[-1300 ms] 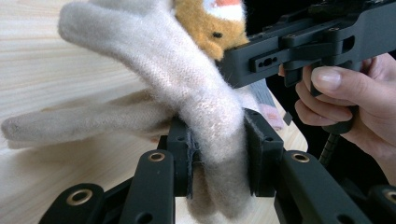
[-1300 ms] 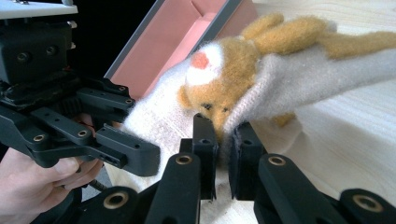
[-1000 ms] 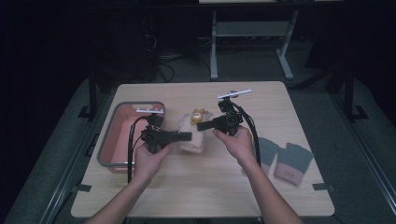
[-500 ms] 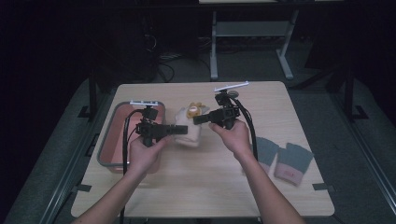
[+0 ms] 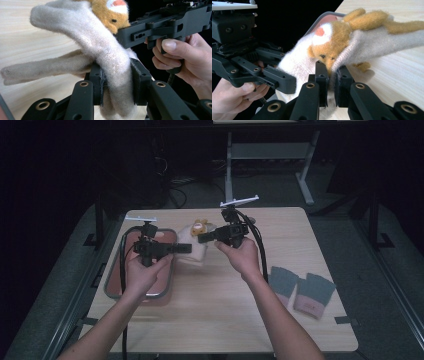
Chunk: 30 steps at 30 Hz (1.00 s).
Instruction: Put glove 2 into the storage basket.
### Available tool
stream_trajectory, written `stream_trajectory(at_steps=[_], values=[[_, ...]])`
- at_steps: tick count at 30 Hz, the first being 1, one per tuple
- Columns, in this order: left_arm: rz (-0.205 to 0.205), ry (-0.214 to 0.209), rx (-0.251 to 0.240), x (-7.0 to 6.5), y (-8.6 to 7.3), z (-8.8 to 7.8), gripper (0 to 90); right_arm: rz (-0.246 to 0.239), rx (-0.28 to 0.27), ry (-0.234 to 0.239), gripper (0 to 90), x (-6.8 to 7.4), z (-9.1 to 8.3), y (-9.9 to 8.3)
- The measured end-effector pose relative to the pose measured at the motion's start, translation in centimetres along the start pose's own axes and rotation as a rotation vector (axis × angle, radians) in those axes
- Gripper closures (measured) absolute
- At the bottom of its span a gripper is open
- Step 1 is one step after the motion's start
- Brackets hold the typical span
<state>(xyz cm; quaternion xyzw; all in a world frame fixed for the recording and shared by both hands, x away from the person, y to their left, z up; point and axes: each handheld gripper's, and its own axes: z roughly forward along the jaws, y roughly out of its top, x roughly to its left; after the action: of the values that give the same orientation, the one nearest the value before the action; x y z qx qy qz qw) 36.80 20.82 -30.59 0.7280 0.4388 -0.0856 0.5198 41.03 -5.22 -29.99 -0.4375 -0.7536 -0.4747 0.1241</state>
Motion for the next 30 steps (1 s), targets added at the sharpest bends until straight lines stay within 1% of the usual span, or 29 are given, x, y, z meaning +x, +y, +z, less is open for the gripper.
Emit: stream_trajectory(at_steps=[1,2,4,6,8,10,12,13,15,16,17,18,19,20,21,22,24,30], values=[[0.000,0.000,0.000,0.0,0.0,0.0,67.4,0.000,0.000,0.000,82.9,0.0,0.0,0.0],[0.007,0.000,-0.005,0.0,0.4,-0.4,67.4,-0.009,-0.003,0.002,82.9,0.4,0.0,0.4],[0.016,-0.001,-0.006,0.0,0.7,-0.9,67.4,-0.011,-0.007,0.003,82.9,0.7,0.0,0.9],[0.015,-0.002,-0.010,-0.1,0.9,-1.1,67.4,-0.014,-0.007,0.005,82.9,0.9,0.0,1.1],[0.020,-0.001,-0.016,0.0,1.3,-1.8,67.4,-0.018,-0.011,0.011,82.8,1.4,0.1,1.7],[0.021,0.002,-0.018,0.0,1.5,-2.1,67.4,-0.023,-0.012,0.014,82.8,1.8,0.3,2.1],[0.034,0.013,-0.024,0.0,1.8,-2.8,67.4,-0.028,-0.015,0.018,82.8,2.2,0.5,2.5],[0.034,0.013,-0.024,0.0,1.8,-2.8,67.4,-0.028,-0.016,0.022,82.8,2.3,0.7,2.6],[0.039,0.017,-0.025,0.1,2.0,-3.4,67.4,-0.029,-0.014,0.023,82.8,2.5,0.8,2.8],[0.041,0.025,-0.029,0.2,2.1,-3.9,67.4,-0.036,-0.011,0.027,82.8,2.8,1.2,3.1],[0.041,0.025,-0.029,0.2,2.1,-3.9,67.4,-0.036,-0.011,0.027,82.8,2.8,1.2,3.1],[0.043,0.032,-0.033,0.5,2.1,-4.3,67.4,-0.038,-0.005,0.029,82.8,3.1,1.7,3.4],[0.043,0.032,-0.033,0.5,2.1,-4.3,67.4,-0.038,-0.005,0.029,82.8,3.1,1.7,3.4],[0.043,0.037,-0.033,0.8,2.1,-4.8,67.4,-0.037,-0.004,0.039,82.8,3.3,2.2,3.6],[0.043,0.037,-0.033,0.8,2.1,-4.8,67.4,-0.037,-0.004,0.039,82.8,3.3,2.2,3.6],[0.041,0.039,-0.036,1.0,2.1,-5.0,67.4,-0.035,-0.002,0.044,82.8,3.3,2.6,3.7],[0.021,0.045,-0.034,1.5,1.9,-5.7,67.5,-0.041,0.006,0.052,82.8,3.5,3.5,3.9],[0.009,0.060,-0.036,2.7,1.6,-7.0,67.5,-0.046,0.028,0.062,82.7,4.1,5.3,4.6]])
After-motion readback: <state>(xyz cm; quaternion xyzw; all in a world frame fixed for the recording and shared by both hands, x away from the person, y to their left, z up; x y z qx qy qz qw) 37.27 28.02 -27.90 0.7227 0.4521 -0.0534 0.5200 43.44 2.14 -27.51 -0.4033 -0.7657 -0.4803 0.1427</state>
